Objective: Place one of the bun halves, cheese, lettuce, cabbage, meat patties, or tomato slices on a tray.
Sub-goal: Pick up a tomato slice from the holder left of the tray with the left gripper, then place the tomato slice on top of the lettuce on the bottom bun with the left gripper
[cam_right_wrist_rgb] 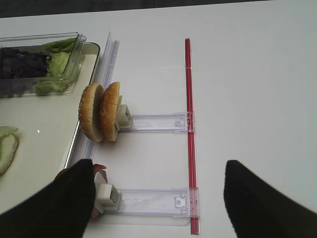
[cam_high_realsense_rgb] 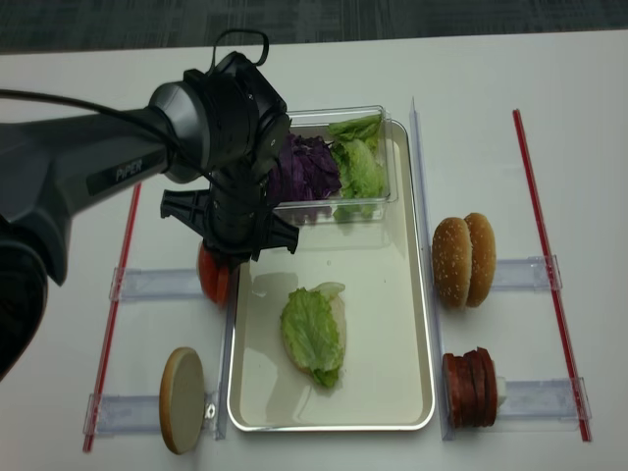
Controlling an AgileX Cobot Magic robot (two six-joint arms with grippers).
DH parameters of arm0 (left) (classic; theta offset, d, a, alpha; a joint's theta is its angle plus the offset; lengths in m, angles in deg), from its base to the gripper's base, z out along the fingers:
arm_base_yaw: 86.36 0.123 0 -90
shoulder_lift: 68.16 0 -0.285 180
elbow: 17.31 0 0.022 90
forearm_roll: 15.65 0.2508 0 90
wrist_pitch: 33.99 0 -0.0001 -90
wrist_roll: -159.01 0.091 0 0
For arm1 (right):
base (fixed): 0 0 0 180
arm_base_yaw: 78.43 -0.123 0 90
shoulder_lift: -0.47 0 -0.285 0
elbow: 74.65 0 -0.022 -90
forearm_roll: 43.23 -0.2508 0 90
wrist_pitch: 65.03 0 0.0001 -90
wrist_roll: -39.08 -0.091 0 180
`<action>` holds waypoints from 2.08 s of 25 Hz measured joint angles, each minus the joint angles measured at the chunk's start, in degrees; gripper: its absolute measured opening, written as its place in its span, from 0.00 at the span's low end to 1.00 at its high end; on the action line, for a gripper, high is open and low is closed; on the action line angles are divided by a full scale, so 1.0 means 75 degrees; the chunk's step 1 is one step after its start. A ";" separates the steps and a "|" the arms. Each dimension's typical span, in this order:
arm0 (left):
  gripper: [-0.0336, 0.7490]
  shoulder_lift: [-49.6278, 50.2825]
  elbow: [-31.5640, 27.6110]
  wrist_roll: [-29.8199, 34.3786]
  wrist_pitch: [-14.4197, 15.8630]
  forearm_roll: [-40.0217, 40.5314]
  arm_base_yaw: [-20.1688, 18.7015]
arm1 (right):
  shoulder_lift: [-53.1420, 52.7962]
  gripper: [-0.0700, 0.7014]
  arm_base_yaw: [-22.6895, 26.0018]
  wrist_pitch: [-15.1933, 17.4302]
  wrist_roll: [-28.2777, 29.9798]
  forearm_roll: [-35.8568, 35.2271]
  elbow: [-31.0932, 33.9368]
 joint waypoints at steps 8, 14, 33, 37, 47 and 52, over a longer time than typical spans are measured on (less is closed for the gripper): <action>0.12 -0.0031 0.0000 0.0012 0.0006 0.0015 -0.0003 | 0.0000 0.82 0.0000 0.0000 0.0000 0.0000 0.0000; 0.12 -0.0473 0.0031 0.0192 0.0095 -0.0339 -0.0003 | 0.0000 0.82 0.0000 0.0000 0.0000 0.0000 0.0000; 0.12 -0.2403 -0.1089 0.1129 -0.0783 -0.1158 -0.0626 | 0.0000 0.82 0.0000 -0.0014 0.0000 0.0000 0.0000; 0.12 -0.3107 -0.1775 0.1119 -0.1353 -0.1548 -0.0626 | 0.0000 0.82 0.0000 -0.0014 0.0000 0.0000 0.0000; 0.12 -0.3765 -0.2916 0.2767 -0.2534 -0.4483 0.0329 | 0.0000 0.82 0.0000 -0.0014 0.0000 0.0000 0.0000; 0.12 -0.3822 -0.3692 0.4650 -0.2960 -0.6506 0.0776 | 0.0000 0.82 0.0000 -0.0014 0.0000 0.0000 0.0000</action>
